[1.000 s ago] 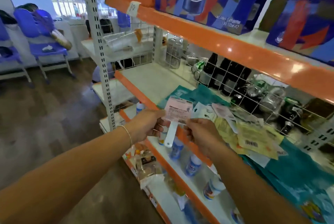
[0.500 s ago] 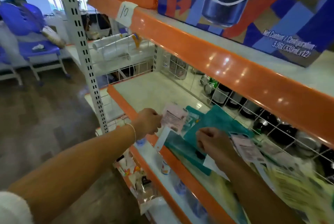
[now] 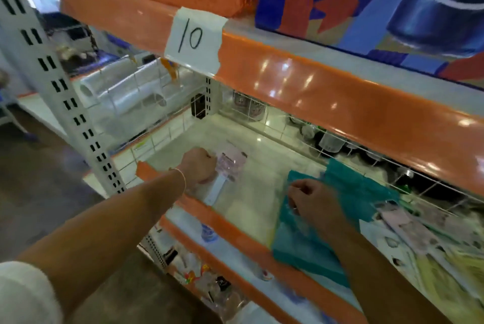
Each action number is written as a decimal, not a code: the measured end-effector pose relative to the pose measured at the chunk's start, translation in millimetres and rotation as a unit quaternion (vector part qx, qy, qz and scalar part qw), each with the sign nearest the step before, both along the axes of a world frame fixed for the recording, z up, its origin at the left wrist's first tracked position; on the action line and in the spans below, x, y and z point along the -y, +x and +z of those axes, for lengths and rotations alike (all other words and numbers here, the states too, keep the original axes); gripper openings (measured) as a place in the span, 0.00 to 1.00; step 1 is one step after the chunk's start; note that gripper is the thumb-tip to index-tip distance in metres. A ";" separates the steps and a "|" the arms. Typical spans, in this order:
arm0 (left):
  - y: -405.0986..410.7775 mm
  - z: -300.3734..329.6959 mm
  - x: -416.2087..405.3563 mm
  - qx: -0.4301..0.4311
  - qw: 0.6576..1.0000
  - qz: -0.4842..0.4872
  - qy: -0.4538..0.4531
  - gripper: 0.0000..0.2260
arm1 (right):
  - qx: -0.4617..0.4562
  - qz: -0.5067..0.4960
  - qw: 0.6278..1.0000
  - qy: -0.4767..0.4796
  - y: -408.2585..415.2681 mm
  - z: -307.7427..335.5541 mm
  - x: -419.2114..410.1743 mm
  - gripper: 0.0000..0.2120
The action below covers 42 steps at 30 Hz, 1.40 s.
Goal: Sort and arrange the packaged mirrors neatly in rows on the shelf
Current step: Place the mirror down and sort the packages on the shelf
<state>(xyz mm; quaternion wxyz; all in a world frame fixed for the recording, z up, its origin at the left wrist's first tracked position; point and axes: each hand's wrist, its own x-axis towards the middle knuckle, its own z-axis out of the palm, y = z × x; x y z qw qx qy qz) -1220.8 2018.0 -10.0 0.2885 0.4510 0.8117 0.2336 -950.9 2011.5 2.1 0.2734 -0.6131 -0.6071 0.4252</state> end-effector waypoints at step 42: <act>326.8 22.8 10.0 -0.119 0.870 -0.453 0.154 0.14 | 0.251 -0.187 0.948 0.059 228.8 7.0 49.6 0.12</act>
